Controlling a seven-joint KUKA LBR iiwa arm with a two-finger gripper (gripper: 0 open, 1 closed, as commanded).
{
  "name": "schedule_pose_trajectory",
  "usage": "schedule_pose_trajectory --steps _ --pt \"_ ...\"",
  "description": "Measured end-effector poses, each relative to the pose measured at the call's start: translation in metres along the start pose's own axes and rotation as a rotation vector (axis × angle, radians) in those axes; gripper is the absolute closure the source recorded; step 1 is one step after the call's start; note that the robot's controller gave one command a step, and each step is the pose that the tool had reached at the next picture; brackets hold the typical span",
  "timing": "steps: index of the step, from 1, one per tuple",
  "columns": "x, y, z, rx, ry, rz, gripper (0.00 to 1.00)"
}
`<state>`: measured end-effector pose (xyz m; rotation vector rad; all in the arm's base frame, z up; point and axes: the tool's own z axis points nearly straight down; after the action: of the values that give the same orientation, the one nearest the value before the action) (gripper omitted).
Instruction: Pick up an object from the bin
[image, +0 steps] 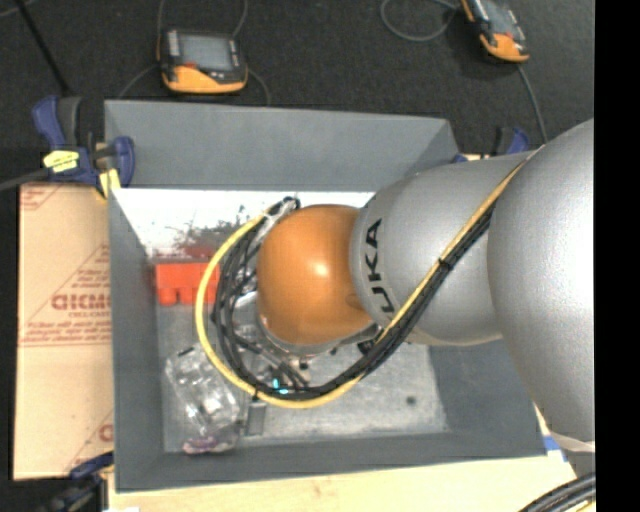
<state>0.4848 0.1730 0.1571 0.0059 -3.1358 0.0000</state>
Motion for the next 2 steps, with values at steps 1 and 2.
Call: schedule_pose_trajectory --steps 1,2 --pt "0.01 0.035 0.088 -0.001 -0.006 0.413 0.0" --pt "0.01 0.047 0.057 -0.003 -0.006 0.87 0.0"
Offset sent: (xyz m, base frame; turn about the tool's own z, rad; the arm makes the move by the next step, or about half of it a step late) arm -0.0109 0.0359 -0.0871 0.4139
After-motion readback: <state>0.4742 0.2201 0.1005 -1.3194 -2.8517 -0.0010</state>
